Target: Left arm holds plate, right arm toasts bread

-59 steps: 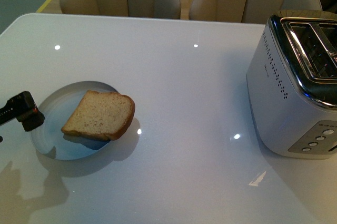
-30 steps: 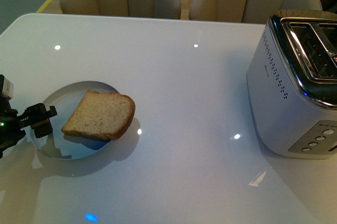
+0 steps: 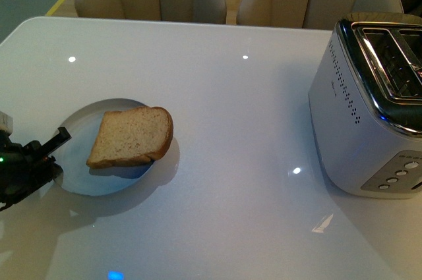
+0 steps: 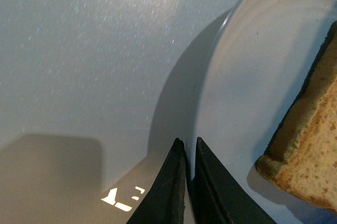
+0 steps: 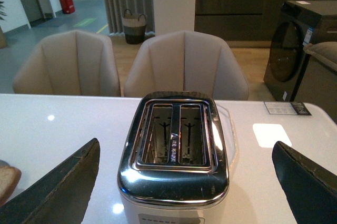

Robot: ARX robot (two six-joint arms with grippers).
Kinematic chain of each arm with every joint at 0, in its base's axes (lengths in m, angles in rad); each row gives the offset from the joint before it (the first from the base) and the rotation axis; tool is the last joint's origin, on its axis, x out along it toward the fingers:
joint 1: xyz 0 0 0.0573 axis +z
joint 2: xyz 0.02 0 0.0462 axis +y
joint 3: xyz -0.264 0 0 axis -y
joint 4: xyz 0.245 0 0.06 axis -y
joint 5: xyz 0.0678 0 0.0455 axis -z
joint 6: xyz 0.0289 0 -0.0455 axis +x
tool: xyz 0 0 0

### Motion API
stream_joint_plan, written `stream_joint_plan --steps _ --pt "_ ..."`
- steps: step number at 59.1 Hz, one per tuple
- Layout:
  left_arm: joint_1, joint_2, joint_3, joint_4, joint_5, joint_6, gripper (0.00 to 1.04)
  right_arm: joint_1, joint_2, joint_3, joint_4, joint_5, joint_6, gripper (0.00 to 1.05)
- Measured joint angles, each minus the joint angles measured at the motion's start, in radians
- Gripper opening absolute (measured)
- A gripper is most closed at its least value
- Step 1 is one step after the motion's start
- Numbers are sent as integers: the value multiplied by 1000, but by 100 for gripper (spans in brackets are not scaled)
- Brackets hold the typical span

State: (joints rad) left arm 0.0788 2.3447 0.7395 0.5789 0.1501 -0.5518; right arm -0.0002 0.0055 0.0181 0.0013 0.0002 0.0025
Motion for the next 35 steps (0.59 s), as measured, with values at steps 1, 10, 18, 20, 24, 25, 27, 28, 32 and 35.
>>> stream_joint_plan --steps 1,10,18,20,24,25,27,28,32,35 --pt "0 -5 -6 2 0 -2 3 0 0 0 0 0 0 96" --pt "-5 -93 -106 2 14 -33 3 0 0 0 0 0 0 96" --pt "-17 -227 -167 -32 23 -64 3 0 0 0 0 0 0 96" --pt "-22 -263 -179 -47 22 -74 3 0 0 0 0 0 0 96" --pt "-37 -337 -196 -89 23 -95 3 0 0 0 0 0 0 96" --pt "-40 -350 -198 -96 23 -97 3 0 0 0 0 0 0 96" --pt "-53 -388 -203 -122 22 -105 3 0 0 0 0 0 0 96" --pt "-62 -414 -204 -140 18 -114 3 0 0 0 0 0 0 96" --pt "-91 -489 -205 -200 7 -136 3 0 0 0 0 0 0 96" --pt "-117 -547 -202 -249 -5 -158 3 0 0 0 0 0 0 96"
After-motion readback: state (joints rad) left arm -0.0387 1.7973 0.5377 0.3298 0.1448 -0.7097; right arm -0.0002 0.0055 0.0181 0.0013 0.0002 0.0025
